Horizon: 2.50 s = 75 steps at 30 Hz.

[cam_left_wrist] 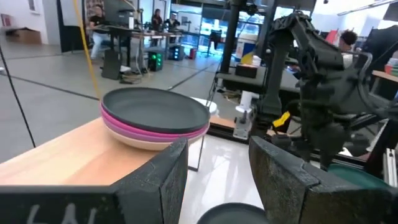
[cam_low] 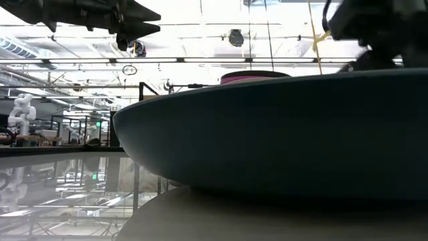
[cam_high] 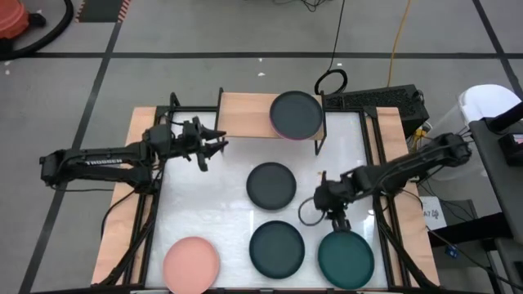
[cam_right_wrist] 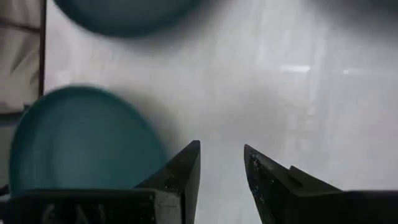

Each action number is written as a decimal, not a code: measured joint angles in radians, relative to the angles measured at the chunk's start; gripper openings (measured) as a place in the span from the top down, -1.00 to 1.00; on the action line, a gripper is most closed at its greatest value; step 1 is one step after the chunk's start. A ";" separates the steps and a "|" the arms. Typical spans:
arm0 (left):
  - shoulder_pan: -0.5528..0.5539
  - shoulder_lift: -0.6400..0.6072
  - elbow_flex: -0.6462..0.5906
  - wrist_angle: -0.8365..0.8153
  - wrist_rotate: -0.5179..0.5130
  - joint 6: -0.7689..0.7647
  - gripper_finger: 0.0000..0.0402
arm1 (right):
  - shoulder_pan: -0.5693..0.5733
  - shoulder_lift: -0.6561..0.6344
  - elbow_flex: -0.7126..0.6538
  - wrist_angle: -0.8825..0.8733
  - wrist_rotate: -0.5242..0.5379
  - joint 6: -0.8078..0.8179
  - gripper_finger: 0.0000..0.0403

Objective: Place and stack plates onto a shelf
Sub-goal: Put the dark green plate on the shelf

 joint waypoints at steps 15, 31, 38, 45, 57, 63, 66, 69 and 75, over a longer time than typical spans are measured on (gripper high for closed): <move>-0.012 0.000 0.000 0.002 -0.002 -0.003 0.13 | 0.207 0.118 -0.058 0.122 0.063 0.116 0.48; -0.012 0.001 0.000 -0.010 -0.003 -0.011 0.13 | 0.194 0.124 -0.058 0.046 0.036 0.166 0.52; -0.012 0.001 0.000 -0.010 -0.003 -0.007 0.13 | 0.193 0.019 -0.058 0.097 0.037 0.226 0.47; -0.012 0.003 0.000 -0.010 -0.004 -0.008 0.13 | 0.199 0.067 -0.085 0.111 0.061 0.233 0.47; -0.012 0.080 0.000 0.006 -0.005 -0.009 0.13 | 0.179 0.065 -0.203 0.211 -0.012 0.271 0.65; -0.012 0.119 0.000 0.037 -0.005 -0.007 0.13 | 0.150 -0.036 -0.203 0.179 0.020 0.266 0.97; -0.012 0.104 0.000 0.036 -0.005 -0.006 0.13 | 0.114 -0.123 -0.202 0.171 0.083 0.253 0.99; -0.012 0.075 0.000 0.035 -0.005 0.006 0.13 | 0.051 -0.213 -0.178 0.166 0.169 0.189 0.99; -0.012 0.034 0.000 0.031 -0.005 0.027 0.13 | -0.142 -0.329 -0.059 0.326 0.300 -0.070 1.00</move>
